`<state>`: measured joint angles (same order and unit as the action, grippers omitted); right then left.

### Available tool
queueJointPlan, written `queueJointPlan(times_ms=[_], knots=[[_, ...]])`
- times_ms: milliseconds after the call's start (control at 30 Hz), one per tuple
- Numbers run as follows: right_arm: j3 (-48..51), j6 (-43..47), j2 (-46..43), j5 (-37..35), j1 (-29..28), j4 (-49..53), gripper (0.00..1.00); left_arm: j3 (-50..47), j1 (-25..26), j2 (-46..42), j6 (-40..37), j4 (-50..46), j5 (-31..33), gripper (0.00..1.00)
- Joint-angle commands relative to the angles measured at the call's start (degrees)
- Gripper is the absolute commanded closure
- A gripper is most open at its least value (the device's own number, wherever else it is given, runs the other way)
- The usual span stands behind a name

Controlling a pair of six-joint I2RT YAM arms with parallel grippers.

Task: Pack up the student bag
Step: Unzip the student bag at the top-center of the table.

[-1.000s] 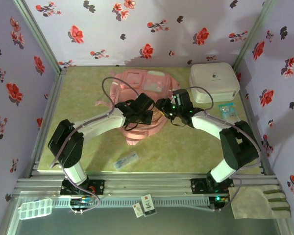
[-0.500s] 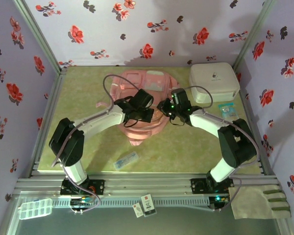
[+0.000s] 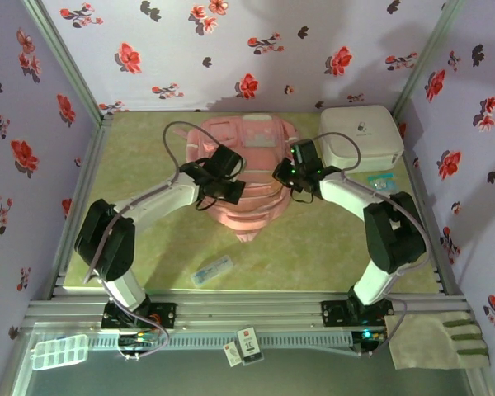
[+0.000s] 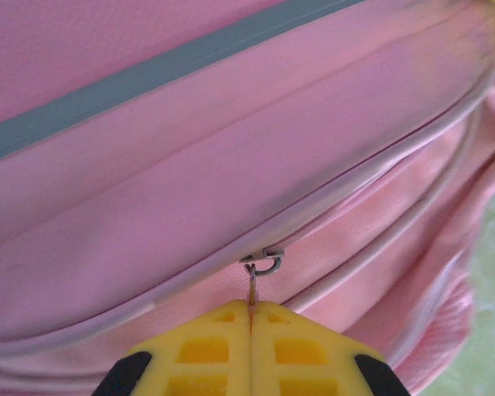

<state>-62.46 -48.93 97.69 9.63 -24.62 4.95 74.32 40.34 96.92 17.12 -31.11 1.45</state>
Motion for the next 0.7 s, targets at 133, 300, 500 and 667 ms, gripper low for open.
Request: queueJointPlan(times_ms=[133, 300, 500, 667], knots=[[-6.2, 5.4, 3.8, -5.0, 5.2, 2.1, 0.91, -0.9, -6.2, -2.4, -2.3, -2.0, 1.8, 1.0], [-5.4, 2.7, 1.3, -1.0, 5.5, 4.5, 0.83, 2.1, -7.7, -0.3, -3.3, -2.2, -3.0, 1.0], [4.5, -9.1, -7.0, 3.4, 4.8, -3.2, 0.47, -0.7, -6.9, -3.0, -5.1, 2.4, -8.5, 1.0], [10.8, -18.9, -10.2, 5.0, 2.3, -11.3, 0.39, -1.4, -4.9, -4.0, -7.5, 3.5, -11.5, 1.0]])
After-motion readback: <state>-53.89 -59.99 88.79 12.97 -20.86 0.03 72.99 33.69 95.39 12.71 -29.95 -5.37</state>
